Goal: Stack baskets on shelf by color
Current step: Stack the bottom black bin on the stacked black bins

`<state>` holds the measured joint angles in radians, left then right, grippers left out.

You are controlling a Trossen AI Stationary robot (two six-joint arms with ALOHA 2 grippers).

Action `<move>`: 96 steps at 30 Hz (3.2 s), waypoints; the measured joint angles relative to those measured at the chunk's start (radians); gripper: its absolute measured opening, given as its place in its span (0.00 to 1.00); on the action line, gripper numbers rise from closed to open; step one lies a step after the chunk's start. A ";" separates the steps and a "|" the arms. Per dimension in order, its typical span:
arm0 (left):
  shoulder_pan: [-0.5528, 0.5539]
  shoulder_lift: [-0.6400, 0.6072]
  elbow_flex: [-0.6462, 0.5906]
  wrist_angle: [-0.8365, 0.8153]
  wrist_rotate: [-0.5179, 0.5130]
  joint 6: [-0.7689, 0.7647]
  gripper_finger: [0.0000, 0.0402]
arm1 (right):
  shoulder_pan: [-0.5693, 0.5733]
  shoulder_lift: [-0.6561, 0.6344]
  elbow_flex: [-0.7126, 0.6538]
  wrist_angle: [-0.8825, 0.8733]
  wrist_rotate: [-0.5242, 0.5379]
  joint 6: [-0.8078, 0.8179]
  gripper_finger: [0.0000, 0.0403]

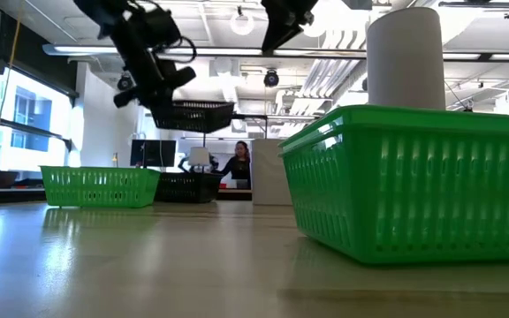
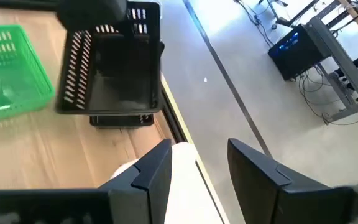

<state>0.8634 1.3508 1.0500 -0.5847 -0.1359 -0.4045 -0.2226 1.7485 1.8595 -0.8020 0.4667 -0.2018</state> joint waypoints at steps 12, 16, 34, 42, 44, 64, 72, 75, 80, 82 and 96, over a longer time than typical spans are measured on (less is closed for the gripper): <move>0.121 0.141 0.000 0.030 0.120 -0.009 0.00 | 0.000 0.002 0.000 -0.075 0.000 0.018 0.36; 0.156 0.167 0.000 0.029 0.141 -0.007 0.00 | 0.000 0.002 0.000 -0.077 -0.001 0.020 0.36; 0.184 0.291 0.001 0.037 0.159 0.030 0.00 | 0.000 0.003 0.000 -0.077 -0.003 0.022 0.36; 0.184 0.332 0.001 0.039 0.159 0.030 0.00 | 0.000 0.003 0.000 -0.077 -0.003 0.020 0.36; 0.184 0.342 0.001 0.045 0.159 0.023 0.00 | 0.000 0.003 0.000 -0.077 -0.003 0.020 0.36; 0.176 0.347 0.001 0.057 0.233 0.019 0.29 | 0.000 0.003 0.000 -0.077 -0.002 0.022 0.36; 0.176 0.322 0.001 0.058 0.278 0.049 0.29 | 0.000 0.003 -0.001 -0.077 -0.002 0.022 0.36; 0.176 0.297 0.001 0.067 0.276 0.049 0.29 | 0.000 0.004 -0.001 -0.077 -0.002 0.022 0.36; 0.175 0.266 0.001 0.066 0.277 0.049 0.29 | 0.000 0.003 -0.001 -0.077 -0.004 0.022 0.36; 0.176 0.257 0.001 0.061 0.276 0.052 0.29 | 0.000 0.004 -0.001 -0.077 -0.004 0.024 0.36; 0.161 0.223 0.001 0.000 0.166 0.168 0.29 | 0.000 0.004 -0.001 -0.098 -0.005 0.045 0.36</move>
<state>1.0241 1.5734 1.0508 -0.5847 0.0304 -0.2360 -0.2230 1.7523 1.8587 -0.9000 0.4618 -0.1566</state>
